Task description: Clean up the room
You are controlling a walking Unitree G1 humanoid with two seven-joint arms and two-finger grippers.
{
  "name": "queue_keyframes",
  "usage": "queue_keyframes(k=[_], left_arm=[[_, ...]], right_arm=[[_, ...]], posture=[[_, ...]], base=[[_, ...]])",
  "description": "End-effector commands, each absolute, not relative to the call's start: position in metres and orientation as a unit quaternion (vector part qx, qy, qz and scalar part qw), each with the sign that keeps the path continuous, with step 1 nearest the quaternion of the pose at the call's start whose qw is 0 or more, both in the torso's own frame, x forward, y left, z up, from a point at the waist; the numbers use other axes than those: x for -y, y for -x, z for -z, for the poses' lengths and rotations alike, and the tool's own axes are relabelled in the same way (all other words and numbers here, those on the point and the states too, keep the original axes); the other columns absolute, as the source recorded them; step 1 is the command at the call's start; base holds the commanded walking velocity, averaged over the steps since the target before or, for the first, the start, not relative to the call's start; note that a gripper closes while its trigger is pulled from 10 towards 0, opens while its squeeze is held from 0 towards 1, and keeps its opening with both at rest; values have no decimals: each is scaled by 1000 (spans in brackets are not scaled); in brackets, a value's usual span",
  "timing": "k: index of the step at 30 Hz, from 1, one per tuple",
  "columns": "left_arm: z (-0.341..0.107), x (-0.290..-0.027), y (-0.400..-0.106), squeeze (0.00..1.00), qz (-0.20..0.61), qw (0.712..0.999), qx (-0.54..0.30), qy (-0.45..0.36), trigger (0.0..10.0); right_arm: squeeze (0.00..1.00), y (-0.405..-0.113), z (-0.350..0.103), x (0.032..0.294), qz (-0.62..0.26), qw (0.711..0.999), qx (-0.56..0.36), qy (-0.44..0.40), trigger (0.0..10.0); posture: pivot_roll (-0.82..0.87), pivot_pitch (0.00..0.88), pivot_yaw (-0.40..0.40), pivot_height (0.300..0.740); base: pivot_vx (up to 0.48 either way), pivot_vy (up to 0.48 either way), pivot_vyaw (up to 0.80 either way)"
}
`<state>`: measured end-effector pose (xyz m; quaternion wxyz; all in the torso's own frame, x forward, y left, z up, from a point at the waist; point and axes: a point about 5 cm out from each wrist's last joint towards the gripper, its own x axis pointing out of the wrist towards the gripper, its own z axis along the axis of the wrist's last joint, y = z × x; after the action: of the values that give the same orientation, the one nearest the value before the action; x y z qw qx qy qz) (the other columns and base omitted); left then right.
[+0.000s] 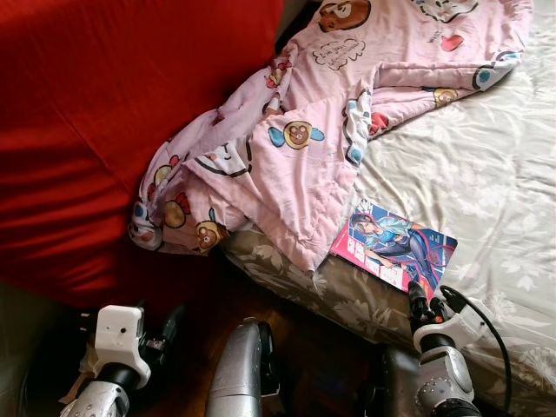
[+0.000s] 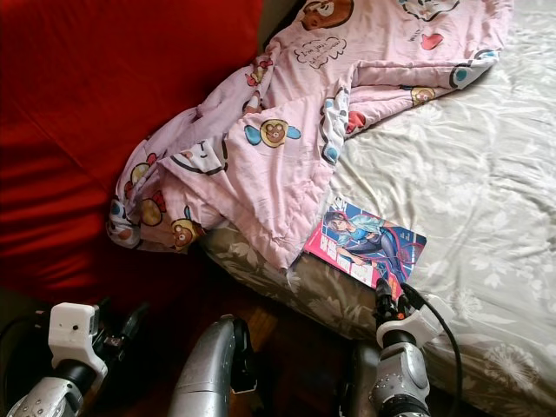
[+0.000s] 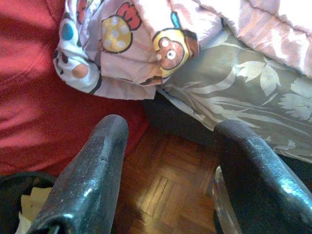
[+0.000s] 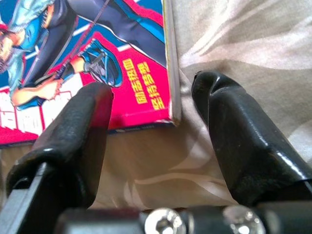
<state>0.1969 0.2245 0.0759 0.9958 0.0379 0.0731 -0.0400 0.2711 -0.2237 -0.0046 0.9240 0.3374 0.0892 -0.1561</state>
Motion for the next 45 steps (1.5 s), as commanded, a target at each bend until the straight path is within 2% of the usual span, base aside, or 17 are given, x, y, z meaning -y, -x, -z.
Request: queue_keyframes(k=[1,3,9,12,26,34,42,45], left_arm=[[-74,-233,-190,0,31,995,-88,-40,10000],[-78,-233,-190,0,32,995,-88,-42,10000],[-81,-233,-191,0,36,995,-86,-45,10000],[-84,-232,-193,0,40,995,-83,-49,10000],[-89,-236,-191,0,37,994,-81,-58,10000],[-97,-234,-188,0,53,993,-75,-75,10000],[-103,-231,-187,0,68,991,-71,-89,10000],[-107,-228,-181,0,71,991,-70,-91,10000]], right_arm=[[0,-254,23,219,175,909,-126,-356,10000],[0,-251,25,223,187,894,-120,-389,10000],[0,-256,22,217,158,886,-113,-420,10000],[0,-266,17,208,126,869,-105,-468,10000],[0,-281,11,176,71,844,-127,-516,10000],[0,-271,21,191,138,816,-127,-547,10000],[0,-275,16,197,149,798,-100,-576,10000],[0,-283,10,188,124,791,-93,-592,10000]], posture=[[228,301,168,608],[233,315,171,608],[238,329,177,608],[243,329,178,608],[270,310,173,608],[282,305,173,608],[296,312,172,608],[318,315,177,608]], base=[[0,0,0],[0,0,0],[0,0,0],[0,0,0],[0,0,0],[0,0,0],[0,0,0],[0,0,0]])
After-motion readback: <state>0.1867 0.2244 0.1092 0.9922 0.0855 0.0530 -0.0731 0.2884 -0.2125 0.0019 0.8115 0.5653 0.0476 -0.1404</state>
